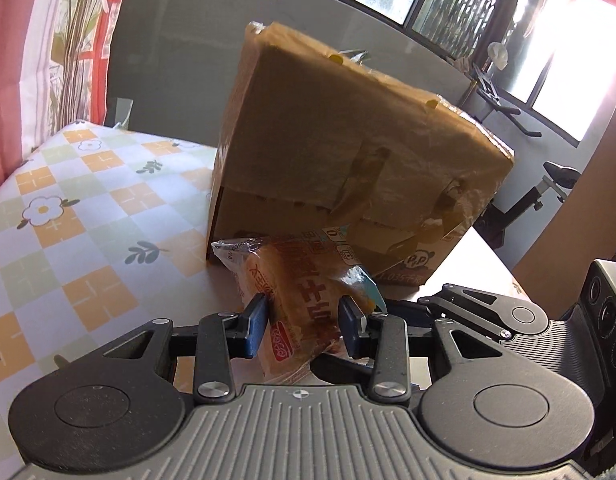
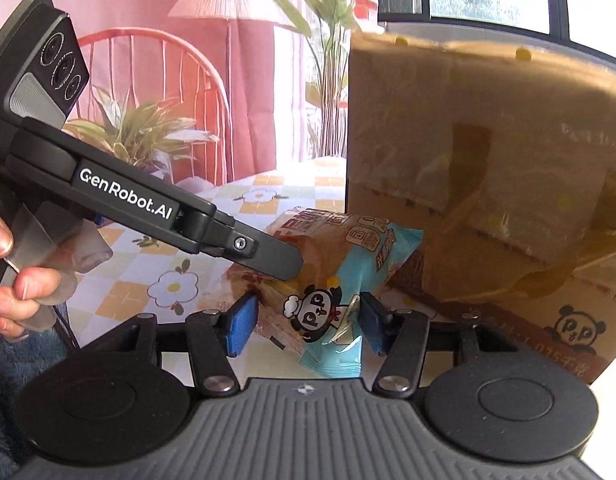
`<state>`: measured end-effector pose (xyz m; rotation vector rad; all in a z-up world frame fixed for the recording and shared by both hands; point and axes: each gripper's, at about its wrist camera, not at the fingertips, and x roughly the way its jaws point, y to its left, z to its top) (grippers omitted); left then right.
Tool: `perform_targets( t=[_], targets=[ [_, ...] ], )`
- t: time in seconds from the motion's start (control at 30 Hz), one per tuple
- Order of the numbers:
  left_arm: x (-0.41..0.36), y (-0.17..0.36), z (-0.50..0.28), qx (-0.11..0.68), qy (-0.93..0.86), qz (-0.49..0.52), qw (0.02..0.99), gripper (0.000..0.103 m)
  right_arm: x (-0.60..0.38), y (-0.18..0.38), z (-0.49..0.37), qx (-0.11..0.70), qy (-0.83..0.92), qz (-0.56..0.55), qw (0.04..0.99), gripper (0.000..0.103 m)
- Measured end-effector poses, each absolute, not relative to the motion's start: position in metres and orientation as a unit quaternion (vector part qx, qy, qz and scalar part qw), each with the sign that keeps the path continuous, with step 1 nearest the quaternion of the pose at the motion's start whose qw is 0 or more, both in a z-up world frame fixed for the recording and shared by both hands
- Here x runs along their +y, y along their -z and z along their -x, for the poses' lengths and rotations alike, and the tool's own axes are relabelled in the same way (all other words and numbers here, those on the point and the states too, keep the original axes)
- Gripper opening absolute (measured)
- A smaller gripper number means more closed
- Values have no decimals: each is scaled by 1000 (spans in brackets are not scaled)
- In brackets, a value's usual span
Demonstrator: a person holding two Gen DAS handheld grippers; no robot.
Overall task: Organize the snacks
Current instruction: 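Close both grippers on the panda-printed bread packet, then carry the bread packet over the box with both grippers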
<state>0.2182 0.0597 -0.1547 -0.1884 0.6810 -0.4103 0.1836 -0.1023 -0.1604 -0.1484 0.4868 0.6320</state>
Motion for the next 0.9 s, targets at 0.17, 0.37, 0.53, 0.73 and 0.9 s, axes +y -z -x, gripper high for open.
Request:
perform_targets(
  t=[0.17, 0.37, 0.53, 0.73, 0.9],
  targets=[
    [49, 109, -212, 277, 206, 74, 936, 40, -111, 118, -183, 177, -306, 78, 932, 57],
    [34, 59, -220, 226, 224, 59, 946, 40, -116, 66, -189, 125, -279, 92, 947, 57],
    [7, 26, -256, 200, 266, 22, 943, 40, -145, 35, -223, 117, -261, 31, 958, 57],
    [-49, 13, -313, 208, 295, -43, 932, 41, -183, 19, -274, 143, -214, 4, 966, 57],
    [-80, 30, -355, 235, 305, -26, 923, 41, -210, 24, -305, 185, -178, -13, 966, 57]
  ],
)
